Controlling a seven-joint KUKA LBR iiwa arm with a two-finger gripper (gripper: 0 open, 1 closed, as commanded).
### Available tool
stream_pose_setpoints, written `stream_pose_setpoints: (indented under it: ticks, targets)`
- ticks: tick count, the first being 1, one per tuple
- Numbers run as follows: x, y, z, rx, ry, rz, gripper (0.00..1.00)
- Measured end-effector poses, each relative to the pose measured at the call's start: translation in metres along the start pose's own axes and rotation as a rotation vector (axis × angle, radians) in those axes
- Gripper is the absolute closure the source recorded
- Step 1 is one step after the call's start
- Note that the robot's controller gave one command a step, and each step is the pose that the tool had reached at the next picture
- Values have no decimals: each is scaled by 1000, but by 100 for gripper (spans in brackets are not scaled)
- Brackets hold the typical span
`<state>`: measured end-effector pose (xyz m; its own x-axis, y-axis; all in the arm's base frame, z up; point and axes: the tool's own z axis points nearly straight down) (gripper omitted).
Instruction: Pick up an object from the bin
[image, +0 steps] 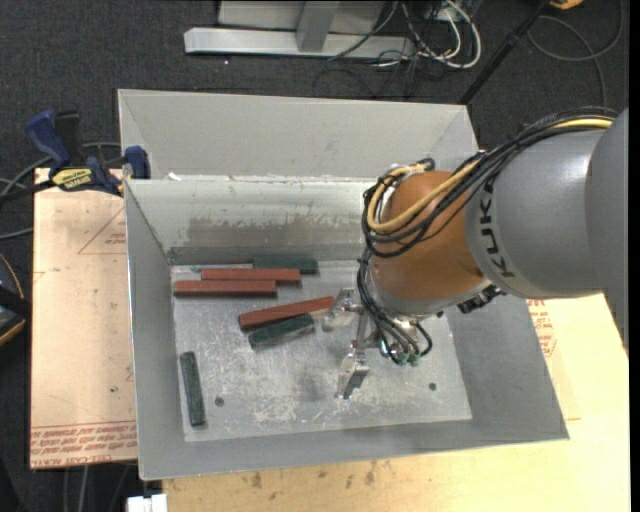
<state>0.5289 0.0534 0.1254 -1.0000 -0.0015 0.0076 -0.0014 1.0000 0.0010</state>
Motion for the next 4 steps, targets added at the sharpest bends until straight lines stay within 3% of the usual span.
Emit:
stream_pose_setpoints:
  ticks: [1, 2, 3, 4]
  targets:
    - [-2, 0, -4, 0, -7, 1, 0]
    - [-70, 43, 41, -7, -30, 175, 100]
    - [-70, 43, 41, -7, -30, 175, 100]
    - [-74, 37, 20, -3, -11, 186, 100]
